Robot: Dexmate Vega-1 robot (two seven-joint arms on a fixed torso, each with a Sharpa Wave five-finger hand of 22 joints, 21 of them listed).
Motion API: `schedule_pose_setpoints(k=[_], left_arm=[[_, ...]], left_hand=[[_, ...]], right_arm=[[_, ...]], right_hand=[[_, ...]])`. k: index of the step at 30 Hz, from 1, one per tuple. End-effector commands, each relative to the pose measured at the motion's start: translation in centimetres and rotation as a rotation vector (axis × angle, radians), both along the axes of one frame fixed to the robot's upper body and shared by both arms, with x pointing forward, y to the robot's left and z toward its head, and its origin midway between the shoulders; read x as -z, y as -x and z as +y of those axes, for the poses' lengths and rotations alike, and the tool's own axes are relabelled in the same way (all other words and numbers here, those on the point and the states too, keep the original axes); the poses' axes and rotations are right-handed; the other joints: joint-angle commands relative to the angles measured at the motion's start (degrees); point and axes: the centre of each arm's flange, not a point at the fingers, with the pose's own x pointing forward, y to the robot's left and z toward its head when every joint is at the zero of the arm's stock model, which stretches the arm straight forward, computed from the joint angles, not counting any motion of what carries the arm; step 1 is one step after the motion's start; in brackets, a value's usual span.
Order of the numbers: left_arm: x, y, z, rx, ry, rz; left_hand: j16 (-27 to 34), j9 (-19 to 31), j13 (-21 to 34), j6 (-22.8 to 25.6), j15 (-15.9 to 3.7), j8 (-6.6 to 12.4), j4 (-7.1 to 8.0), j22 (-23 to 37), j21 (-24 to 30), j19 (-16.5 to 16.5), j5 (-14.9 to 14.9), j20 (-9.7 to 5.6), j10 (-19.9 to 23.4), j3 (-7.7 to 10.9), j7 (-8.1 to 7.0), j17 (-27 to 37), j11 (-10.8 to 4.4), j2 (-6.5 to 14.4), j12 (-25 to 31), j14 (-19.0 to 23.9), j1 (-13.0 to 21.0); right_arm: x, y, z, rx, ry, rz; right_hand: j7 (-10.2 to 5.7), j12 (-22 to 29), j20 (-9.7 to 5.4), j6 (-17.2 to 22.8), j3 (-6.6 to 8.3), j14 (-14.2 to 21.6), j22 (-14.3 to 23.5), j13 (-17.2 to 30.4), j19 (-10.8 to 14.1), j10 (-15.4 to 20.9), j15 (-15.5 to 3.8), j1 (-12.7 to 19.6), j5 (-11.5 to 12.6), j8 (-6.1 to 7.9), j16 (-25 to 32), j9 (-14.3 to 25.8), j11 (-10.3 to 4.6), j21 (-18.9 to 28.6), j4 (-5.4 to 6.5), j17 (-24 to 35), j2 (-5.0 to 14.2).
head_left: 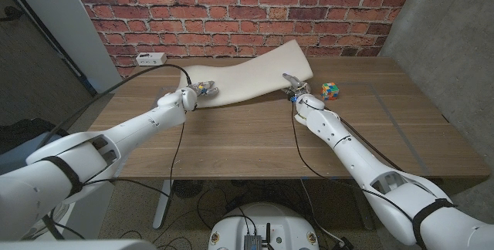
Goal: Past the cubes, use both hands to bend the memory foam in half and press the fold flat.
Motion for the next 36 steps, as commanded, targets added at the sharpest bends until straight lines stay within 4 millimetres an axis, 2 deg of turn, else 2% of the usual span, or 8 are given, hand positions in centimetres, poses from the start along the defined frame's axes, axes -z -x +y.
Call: schedule_pose_setpoints(k=[1, 3, 5, 6, 12, 16, 36], left_arm=[[0.2, 0.1, 0.2, 0.004, 0.008, 0.006], [0.2, 0.1, 0.1, 0.008, 0.007, 0.006], [0.2, 0.2, 0.1, 0.002, 0.011, 0.007], [0.2, 0.2, 0.2, 0.004, 0.010, 0.008], [0.4, 0.4, 0.2, 0.006, 0.010, 0.008], [0.5, 0.5, 0.2, 0.011, 0.010, 0.012], [0.8, 1.1, 0.1, 0.011, 0.015, 0.007]], left_hand=[[0.19, 0.02, 0.11, -0.26, 0.05, 0.28, 0.05, 0.18, 0.34, 1.08, 0.47, -0.22, 0.10, 0.38, 0.00, 0.20, 0.00, 2.56, 0.44, 0.35, -0.50], [0.19, 0.02, 0.11, -0.28, 0.08, 0.28, 0.06, 0.18, 0.32, 1.10, 0.47, -0.26, 0.07, 0.42, -0.03, 0.20, -0.01, 2.56, 0.43, 0.34, -0.56], [0.19, 0.02, 0.11, -0.32, 0.10, 0.28, 0.06, 0.18, 0.28, 1.10, 0.48, -0.27, 0.06, 0.48, 0.02, 0.20, -0.01, 2.55, 0.43, 0.33, -0.63], [0.19, 0.02, 0.11, -0.33, 0.11, 0.28, 0.06, 0.18, 0.25, 1.09, 0.48, -0.27, 0.07, 0.50, 0.04, 0.20, 0.04, 2.55, 0.43, 0.33, -0.66], [0.20, 0.02, 0.11, -0.32, 0.09, 0.31, 0.07, 0.18, 0.17, 1.09, 0.49, -0.27, 0.01, 0.62, 0.00, 0.20, 0.03, 2.53, 0.42, 0.35, -0.82], [0.20, 0.02, 0.11, -0.33, 0.12, 0.32, 0.07, 0.19, 0.12, 1.09, 0.50, -0.31, 0.05, 0.68, -0.02, 0.19, 0.05, 2.51, 0.45, 0.33, -0.91], [0.18, 0.01, 0.10, -0.38, 0.12, 0.36, 0.05, 0.20, -0.13, 1.19, 0.52, -0.39, 0.01, 1.03, -0.04, 0.18, -0.01, 2.43, 0.47, 0.26, -1.43]], right_arm=[[-2.2, 1.7, 1.8, 0.303, 0.290, -0.204], [-2.4, 1.9, 2.1, 0.325, 0.325, -0.223], [-2.8, 2.4, 2.8, 0.395, 0.431, -0.270], [-2.9, 2.6, 3.0, 0.414, 0.470, -0.288], [-3.6, 3.3, 4.1, 0.516, 0.607, -0.353], [-4.1, 3.7, 4.9, 0.556, 0.680, -0.393], [-5.9, 5.3, 9.6, 0.656, 0.986, -0.554]], right_hand=[[-0.61, 0.18, -0.56, 3.30, 2.79, 2.62, 0.59, -0.38, 0.12, 1.99, -2.50, 2.62, 0.30, 0.75, 0.76, 0.02, 0.36, 1.18, 0.25, 1.82, 0.60], [-0.72, 0.18, -0.60, 4.02, 3.37, 2.78, 0.70, -0.63, -0.05, 2.72, -2.59, 2.88, 0.32, 0.80, 0.80, -0.04, 0.51, 1.47, 0.41, 2.09, 0.49], [-0.71, 0.13, -0.47, 4.40, 3.70, 2.83, 0.78, -0.81, -0.45, 3.15, -2.60, 2.91, 0.30, 0.77, 0.78, -0.08, 0.32, 1.57, 0.61, 2.24, 0.36], [-0.74, 0.17, -0.29, 4.54, 3.99, 2.88, 0.83, -0.98, -1.10, 3.81, -2.52, 2.88, 0.26, 0.64, 0.73, -0.13, -0.13, 1.59, 0.83, 2.38, 0.26], [-0.81, 0.23, 0.11, 5.44, 4.73, 3.79, 0.91, -1.19, -2.05, 5.04, -2.92, 2.94, 0.16, 0.52, 0.85, -0.24, 0.16, 1.88, 1.14, 2.69, -0.04], [-0.71, 0.41, 0.07, 5.72, 4.92, 4.30, 0.93, -1.00, -2.45, 5.53, -3.01, 2.99, 0.07, 0.40, 1.16, -0.29, -0.31, 2.03, 1.19, 3.11, -0.16], [-0.82, 0.72, -0.40, 6.73, 5.36, 4.53, 0.97, -0.17, -4.02, 6.40, -3.69, 3.09, -0.27, -0.19, 1.68, -0.45, -0.64, 2.77, 1.21, 4.85, -0.61]])
